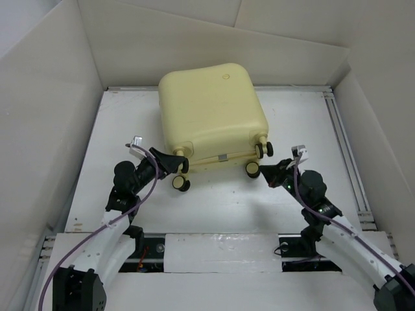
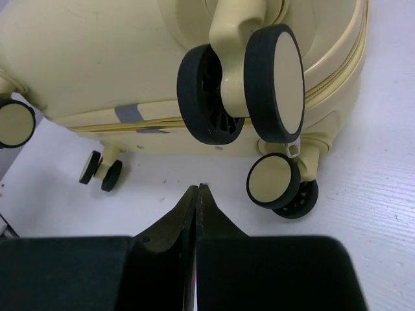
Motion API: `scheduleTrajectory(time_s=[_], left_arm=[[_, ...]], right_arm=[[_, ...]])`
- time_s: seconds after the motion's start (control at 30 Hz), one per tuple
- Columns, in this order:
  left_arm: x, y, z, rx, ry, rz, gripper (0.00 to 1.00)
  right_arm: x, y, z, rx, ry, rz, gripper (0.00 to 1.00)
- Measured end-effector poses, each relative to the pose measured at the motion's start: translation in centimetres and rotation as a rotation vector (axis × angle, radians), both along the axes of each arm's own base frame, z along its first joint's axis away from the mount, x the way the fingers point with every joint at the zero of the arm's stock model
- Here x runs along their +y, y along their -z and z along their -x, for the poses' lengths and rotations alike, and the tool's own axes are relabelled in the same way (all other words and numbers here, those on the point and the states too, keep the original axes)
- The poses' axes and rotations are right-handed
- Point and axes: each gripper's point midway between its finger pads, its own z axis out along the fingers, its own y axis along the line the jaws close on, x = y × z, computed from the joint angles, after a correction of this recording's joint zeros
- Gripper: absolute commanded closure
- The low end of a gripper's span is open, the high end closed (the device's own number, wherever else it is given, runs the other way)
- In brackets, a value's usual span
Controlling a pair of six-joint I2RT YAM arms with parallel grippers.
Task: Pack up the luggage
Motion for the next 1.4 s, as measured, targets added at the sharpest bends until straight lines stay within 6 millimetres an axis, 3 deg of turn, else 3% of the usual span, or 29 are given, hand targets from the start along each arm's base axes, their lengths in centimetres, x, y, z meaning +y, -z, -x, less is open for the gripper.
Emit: scheduleTrajectory(time_s=[0.03, 0.17, 0.3, 0.47, 0.7, 1.1, 1.3, 1.4], left_arm=[[0.0, 0.0, 0.0, 0.008, 0.002, -0.005, 1.0], [0.0, -0.1, 0.1, 0.03, 0.003, -0.027, 1.0], [0.2, -0.1, 0.1, 0.038, -0.002, -0.041, 1.0], [0.3, -0.1, 0.1, 0.037, -0.009, -0.048, 1.0], [0.3, -0.1, 0.2, 0.041, -0.008, -0.052, 1.0], [0.3, -0.2, 0.2, 0.032, -0.006, -0.055, 1.0], [0.3, -0.2, 0.3, 0.029, 0.001, -0.059, 1.0], [0.2, -0.3, 0.3, 0.025, 0.002, -0.06, 1.0]], right_arm=[[0.2, 0.4, -0.2, 0.006, -0.002, 0.007, 0.96], [0.5, 2.0, -1.1, -0.004, 0.0, 0.027, 0.56], [0.7, 4.0, -2.3, 0.01, 0.011, 0.079, 0.49], [0.6, 4.6, -3.5, -0.011, 0.022, 0.111, 0.49], [-0.6, 3.4, -5.0, -0.078, 0.079, 0.114, 0.48], [-0.9, 5.6, -7.2, -0.082, 0.045, 0.127, 0.46], [-0.1, 5.6, -7.3, -0.118, -0.027, 0.128, 0.64], [0.0, 5.9, -7.3, -0.124, -0.042, 0.138, 0.85]])
